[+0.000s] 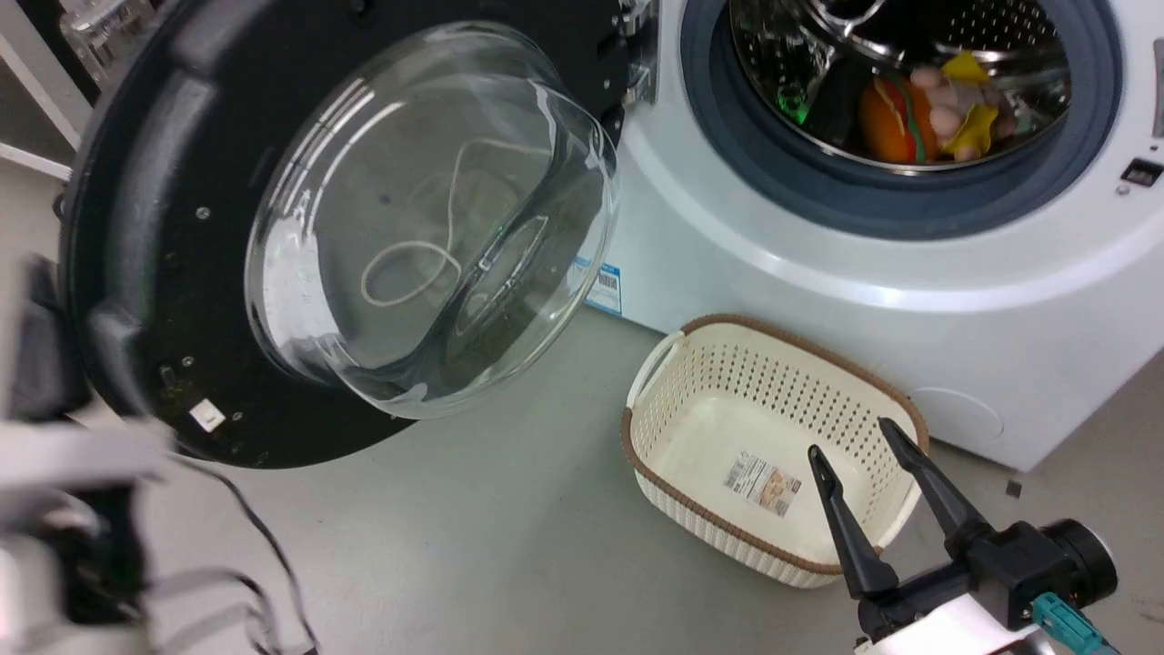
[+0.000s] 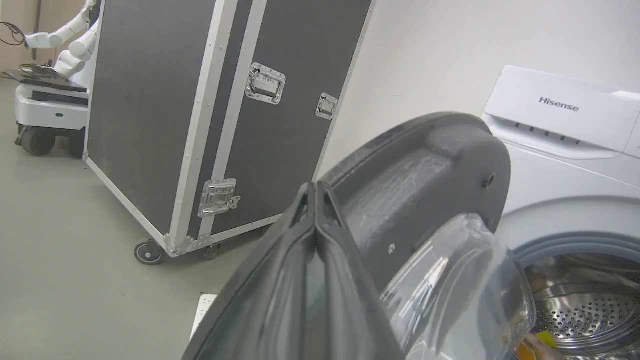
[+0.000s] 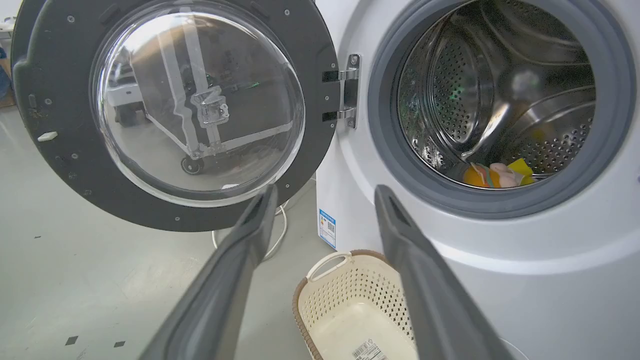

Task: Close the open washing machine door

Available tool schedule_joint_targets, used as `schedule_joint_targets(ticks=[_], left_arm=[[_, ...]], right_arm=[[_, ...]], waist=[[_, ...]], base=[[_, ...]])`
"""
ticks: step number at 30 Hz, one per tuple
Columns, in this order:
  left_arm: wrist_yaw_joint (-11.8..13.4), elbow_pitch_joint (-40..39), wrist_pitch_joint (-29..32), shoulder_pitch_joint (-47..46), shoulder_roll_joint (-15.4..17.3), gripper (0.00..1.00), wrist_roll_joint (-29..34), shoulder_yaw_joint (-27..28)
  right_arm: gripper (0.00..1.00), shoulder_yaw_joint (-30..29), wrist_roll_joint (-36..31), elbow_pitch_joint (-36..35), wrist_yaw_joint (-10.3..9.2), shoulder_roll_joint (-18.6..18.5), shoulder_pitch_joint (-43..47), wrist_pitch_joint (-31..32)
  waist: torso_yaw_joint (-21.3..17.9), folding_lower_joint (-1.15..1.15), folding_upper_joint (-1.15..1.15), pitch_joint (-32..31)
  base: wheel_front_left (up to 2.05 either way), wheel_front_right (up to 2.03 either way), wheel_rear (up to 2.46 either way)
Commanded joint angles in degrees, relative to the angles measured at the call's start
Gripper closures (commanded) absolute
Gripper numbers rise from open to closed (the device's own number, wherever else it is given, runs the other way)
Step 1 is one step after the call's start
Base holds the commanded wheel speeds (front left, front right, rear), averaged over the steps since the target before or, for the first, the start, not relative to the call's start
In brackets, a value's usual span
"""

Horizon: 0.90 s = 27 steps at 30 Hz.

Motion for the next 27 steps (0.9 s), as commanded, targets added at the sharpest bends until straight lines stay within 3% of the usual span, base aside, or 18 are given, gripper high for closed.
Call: schedule_joint_targets(ticks=[1, 7, 13, 19, 22, 27], left_arm=[[-0.17, 1.19, 1.13, -3.02, 1.74, 1.00, -2.74, 2.21], [2.03, 13.16, 9.96, -13.42, 9.45, 1.00, -13.27, 9.74], [4.13, 26.65, 23.01, -20.46, 13.05, 1.00, -26.80, 15.91], [3.33, 31.55, 40.34, -23.76, 12.93, 1.00, -40.71, 18.79], [2.18, 30.69, 48.55, -23.25, 12.02, 1.00, -45.18, 17.81], [2.74, 26.94, 58.53, -21.63, 9.16, 1.00, -51.60, 17.08]], right_arm=[[0.00, 0.32, -0.05, -0.45, 0.03, -0.44, -0.74, -0.64], [0.00, 1.21, 0.38, -0.73, 0.03, -1.08, -2.20, -1.36], [0.00, 1.74, 0.86, -0.71, 0.03, -1.31, -3.02, -2.08], [0.00, 1.55, 1.23, -0.71, 0.03, -1.51, -3.07, -2.80], [0.00, 1.36, 1.37, -0.65, 0.03, -1.55, -3.03, -3.15], [0.00, 1.14, 1.51, -0.26, 0.03, -1.12, -3.03, -3.49]], waist=[[-0.13, -0.01, 0.00, 1.09], [-0.56, -0.01, 0.00, 3.16], [-0.84, -0.01, 0.00, 4.23], [-0.13, -0.01, 0.00, 4.82], [0.68, -0.01, 0.00, 4.94], [1.71, -0.01, 0.00, 4.40]], base=[[0.00, 0.00, 0.00], [0.00, 0.00, 0.00], [0.00, 0.00, 0.00], [0.00, 0.00, 0.00], [0.00, 0.00, 0.00], [0.00, 0.00, 0.00]])
